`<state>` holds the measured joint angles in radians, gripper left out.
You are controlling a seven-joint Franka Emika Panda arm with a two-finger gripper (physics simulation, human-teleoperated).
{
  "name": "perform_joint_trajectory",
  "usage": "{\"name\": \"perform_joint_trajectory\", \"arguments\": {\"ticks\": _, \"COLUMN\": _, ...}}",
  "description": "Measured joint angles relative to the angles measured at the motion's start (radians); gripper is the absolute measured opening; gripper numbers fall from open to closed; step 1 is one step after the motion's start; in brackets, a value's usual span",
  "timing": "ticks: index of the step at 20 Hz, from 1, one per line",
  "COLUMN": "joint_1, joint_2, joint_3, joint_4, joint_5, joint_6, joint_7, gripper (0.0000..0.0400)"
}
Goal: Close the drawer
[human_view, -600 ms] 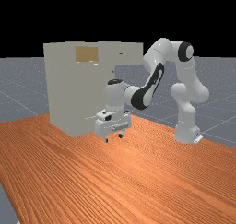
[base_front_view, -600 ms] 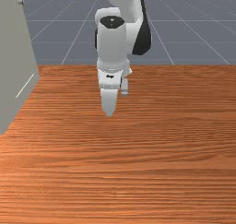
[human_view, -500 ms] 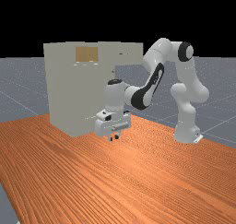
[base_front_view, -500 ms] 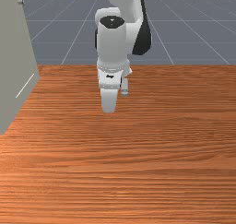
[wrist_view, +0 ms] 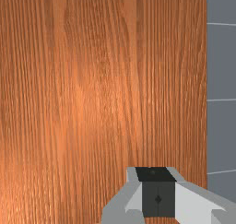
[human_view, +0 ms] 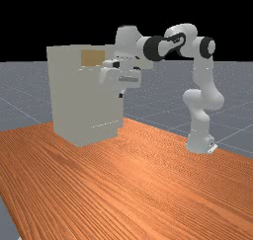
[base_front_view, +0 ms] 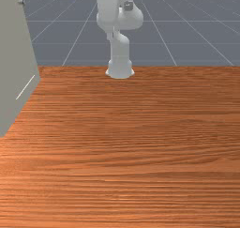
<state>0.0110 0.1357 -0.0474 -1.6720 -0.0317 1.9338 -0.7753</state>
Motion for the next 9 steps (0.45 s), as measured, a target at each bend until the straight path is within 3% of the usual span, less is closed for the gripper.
{"name": "perform_joint_trajectory", "arguments": {"ticks": 1, "joint_1": -0.002, "joint_2": -0.067, "joint_3": -0.003, "joint_4": -0.075, "joint_5": 0.033, "joint_6": -0.036, "joint_7": -0.021, "gripper": 0.0001}}
{"name": "perform_joint_trajectory", "arguments": {"ticks": 2, "joint_1": 0.000, "joint_2": -0.135, "joint_3": 0.000, "joint_4": -0.141, "joint_5": -0.007, "joint_6": -0.086, "joint_7": -0.002, "gripper": 0.0000}}
{"name": "perform_joint_trajectory", "arguments": {"ticks": 5, "joint_1": 0.007, "joint_2": -0.497, "joint_3": -0.011, "joint_4": -0.514, "joint_5": -0.023, "joint_6": -0.038, "joint_7": -0.081, "gripper": 0.0000}}
{"name": "perform_joint_trajectory", "arguments": {"ticks": 6, "joint_1": 0.008, "joint_2": -0.511, "joint_3": -0.042, "joint_4": -0.504, "joint_5": -0.026, "joint_6": -0.037, "joint_7": -0.170, "gripper": 0.0000}}
{"name": "perform_joint_trajectory", "arguments": {"ticks": 7, "joint_1": 0.023, "joint_2": -0.471, "joint_3": -0.142, "joint_4": -0.453, "joint_5": -0.021, "joint_6": -0.046, "joint_7": -0.459, "gripper": 0.0000}}
{"name": "perform_joint_trajectory", "arguments": {"ticks": 8, "joint_1": 0.021, "joint_2": -0.344, "joint_3": -0.272, "joint_4": -0.282, "joint_5": 0.054, "joint_6": -0.100, "joint_7": -0.872, "gripper": 0.0001}}
{"name": "perform_joint_trajectory", "arguments": {"ticks": 9, "joint_1": -0.107, "joint_2": -0.152, "joint_3": -0.321, "joint_4": -0.060, "joint_5": 0.138, "joint_6": -0.177, "joint_7": -1.095, "gripper": 0.0001}}
